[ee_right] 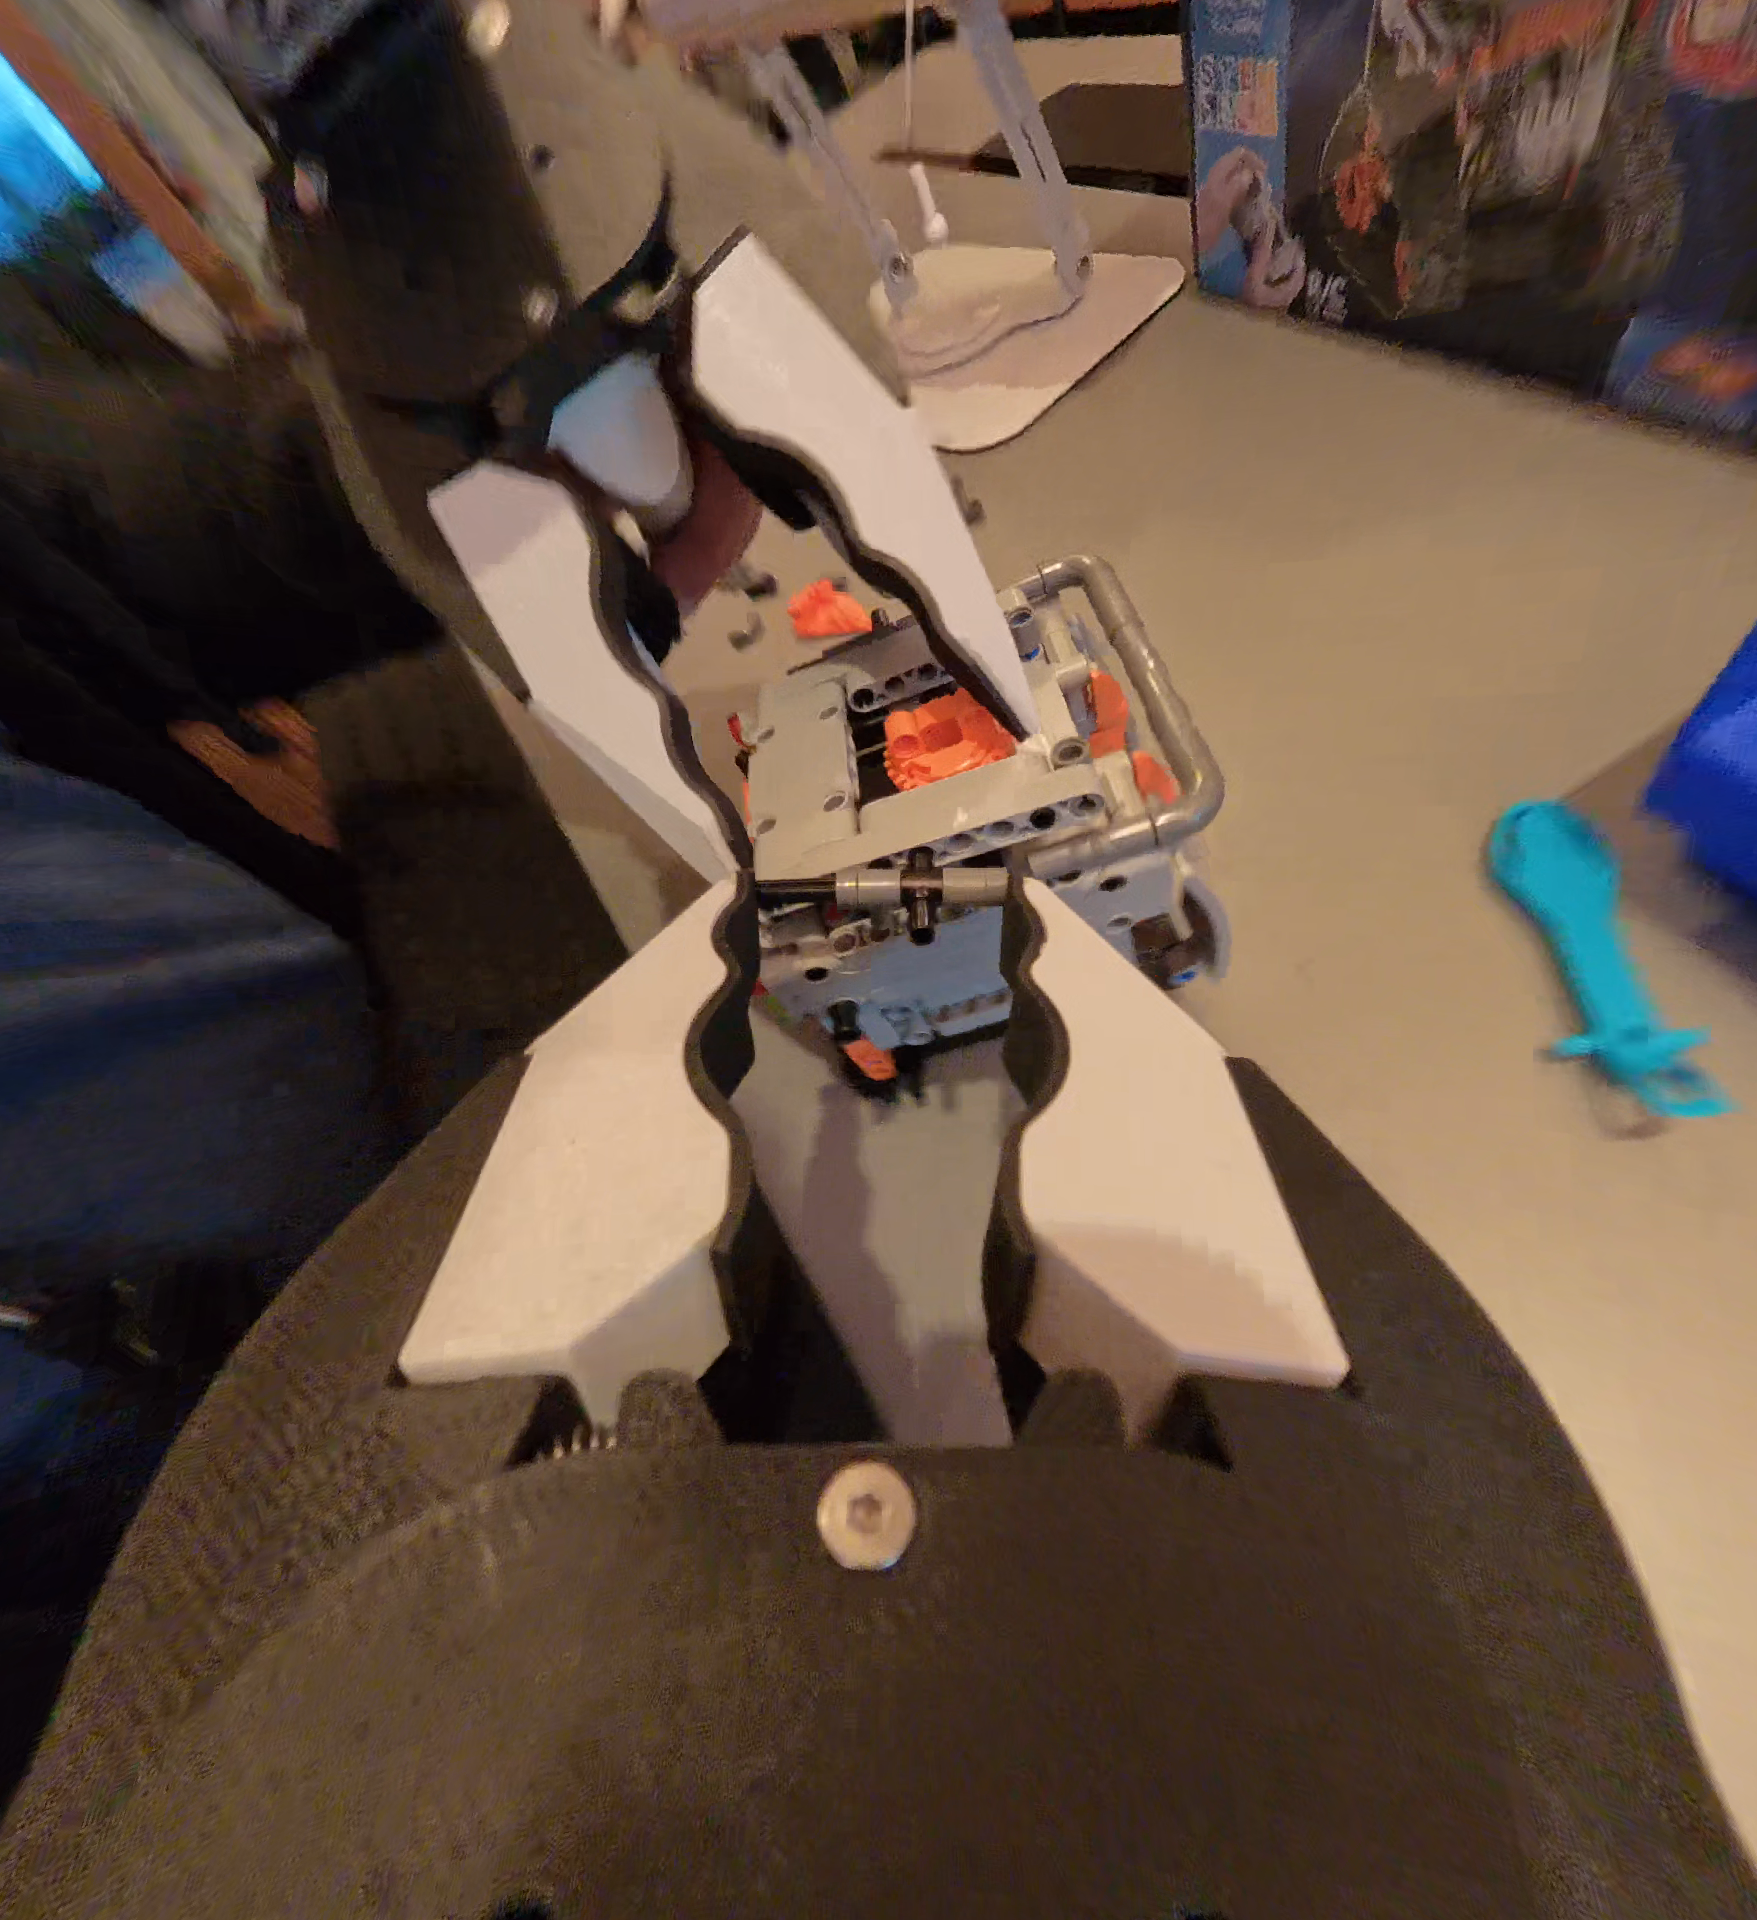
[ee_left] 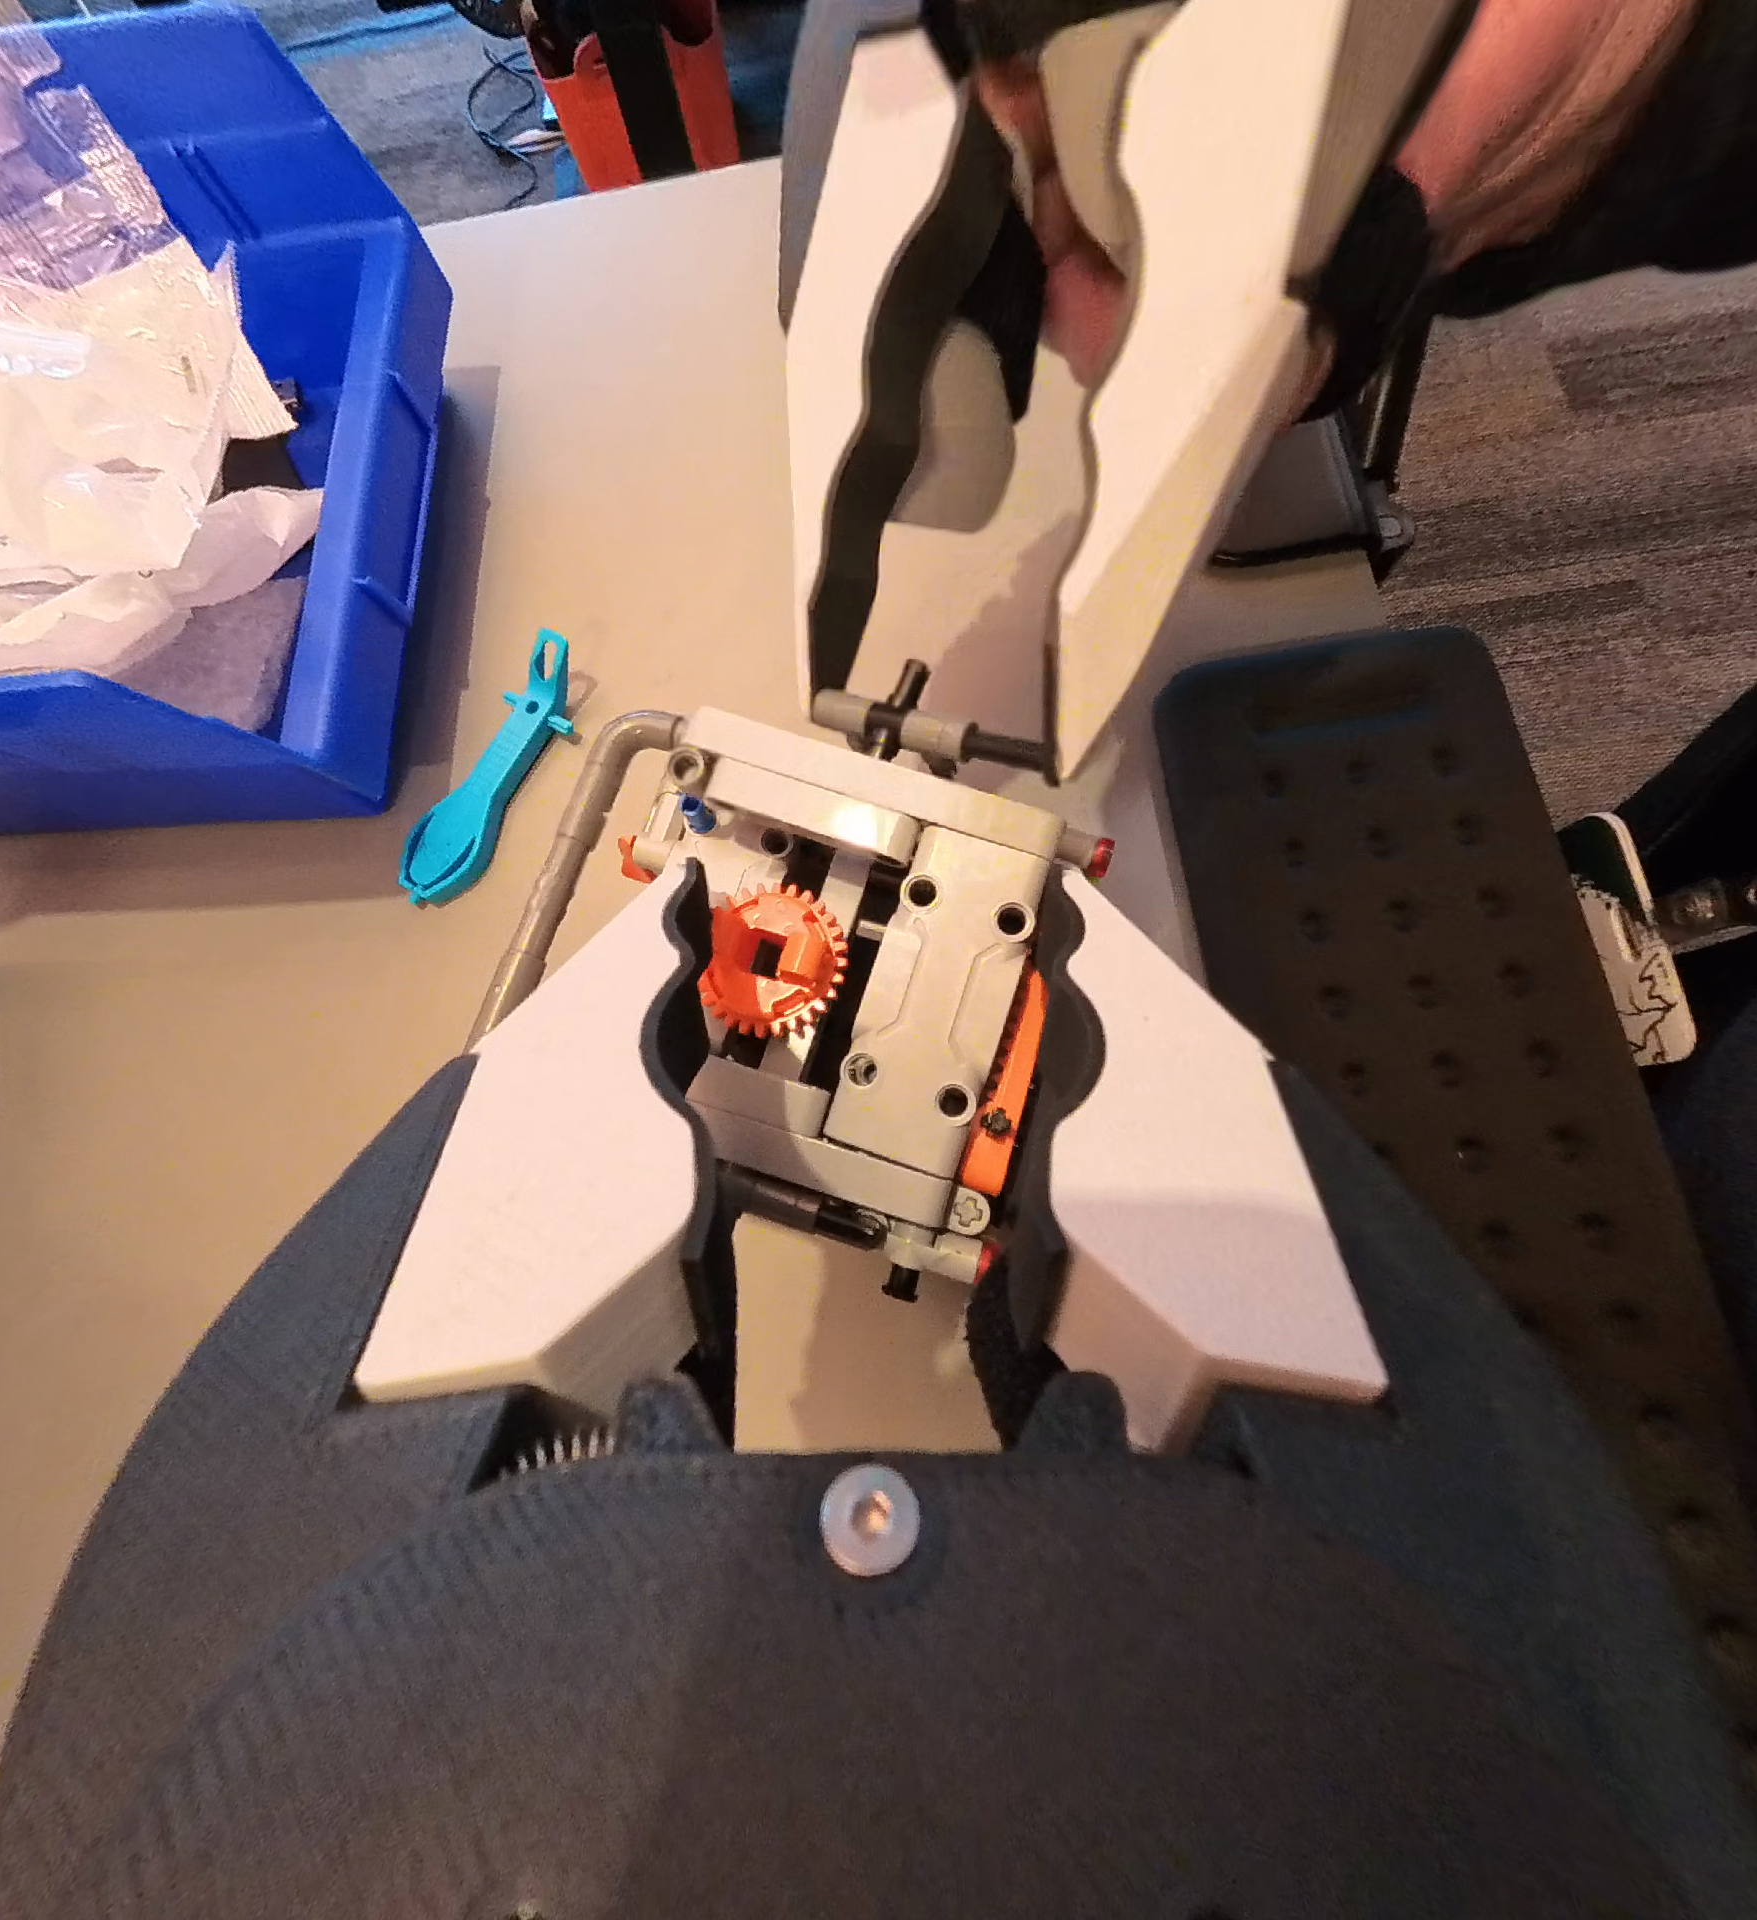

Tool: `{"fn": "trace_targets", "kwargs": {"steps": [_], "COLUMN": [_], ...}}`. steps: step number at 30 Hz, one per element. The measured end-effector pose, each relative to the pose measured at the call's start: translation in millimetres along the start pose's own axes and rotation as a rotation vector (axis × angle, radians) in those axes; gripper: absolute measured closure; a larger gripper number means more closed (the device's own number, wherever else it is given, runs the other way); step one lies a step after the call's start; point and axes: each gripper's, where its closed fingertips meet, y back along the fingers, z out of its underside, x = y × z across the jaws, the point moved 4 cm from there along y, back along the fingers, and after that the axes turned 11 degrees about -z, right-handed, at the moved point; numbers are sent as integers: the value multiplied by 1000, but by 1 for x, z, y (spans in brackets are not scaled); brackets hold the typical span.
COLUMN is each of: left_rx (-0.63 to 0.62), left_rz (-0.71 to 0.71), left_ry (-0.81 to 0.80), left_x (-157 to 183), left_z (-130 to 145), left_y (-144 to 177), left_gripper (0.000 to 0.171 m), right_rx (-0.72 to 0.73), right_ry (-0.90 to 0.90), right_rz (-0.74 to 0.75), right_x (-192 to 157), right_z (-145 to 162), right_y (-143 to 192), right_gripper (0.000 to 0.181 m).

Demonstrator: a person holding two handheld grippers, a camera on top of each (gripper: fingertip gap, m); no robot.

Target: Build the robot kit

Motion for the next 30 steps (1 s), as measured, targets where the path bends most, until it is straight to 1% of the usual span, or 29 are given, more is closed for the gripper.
{"fn": "trace_targets", "kwargs": {"steps": [2, 7, 8, 9, 11, 13, 14, 15, 17, 19, 22, 23, 26, 28, 30], "left_rx": [4, 4, 4, 8, 11, 11, 6, 9, -5, -9, -14, -2, 56, 103, 176], "left_rz": [2, 2, 2, 4, 6, 0, -14, -27, -26, -22, -4, -8, 35, 43, 126], "left_ry": [-1, 1, 1, 2, 12, 7, 8, 12, 16, -18, -8, 3, 84, 124, 213], "left_x": [1, 1, 1, 1, 0, 0, -2, -6, -7, -2, -2, -4, -8, -11, -8], "left_z": [0, -1, -1, -1, -1, -1, 0, 1, 3, 0, -1, -2, -12, -20, -35], "left_y": [0, -1, -1, -1, 0, 0, 1, 2, 3, 2, 4, 6, 18, 29, 38], "left_gripper": [110, 110, 110, 110, 110, 110, 117, 122, 123, 123, 122, 116, 112, 117, 123], "right_rx": [-109, -304, -329, -331, -265, -158, -96, -52, -6, -18, 13, 16, 33, 57, 101], "right_ry": [149, 460, 504, 498, 388, 218, 132, 79, 44, 63, 129, 156, 236, 294, 343], "right_rz": [66, 201, 215, 205, 153, 88, 55, 35, 9, 37, 75, 83, 80, 68, 40], "right_x": [-2, -5, -6, -6, -4, -2, -1, 0, -3, -3, -7, -8, -13, -19, -26], "right_z": [1, 2, 1, 1, 0, -1, -2, -1, -1, 1, -6, -8, -16, -24, -35], "right_y": [-1, -2, -2, -2, 0, 2, 5, 9, 12, 13, 22, 24, 29, 32, 33], "right_gripper": [137, 136, 136, 136, 137, 137, 137, 137, 137, 137, 137, 137, 137, 137, 136]}}
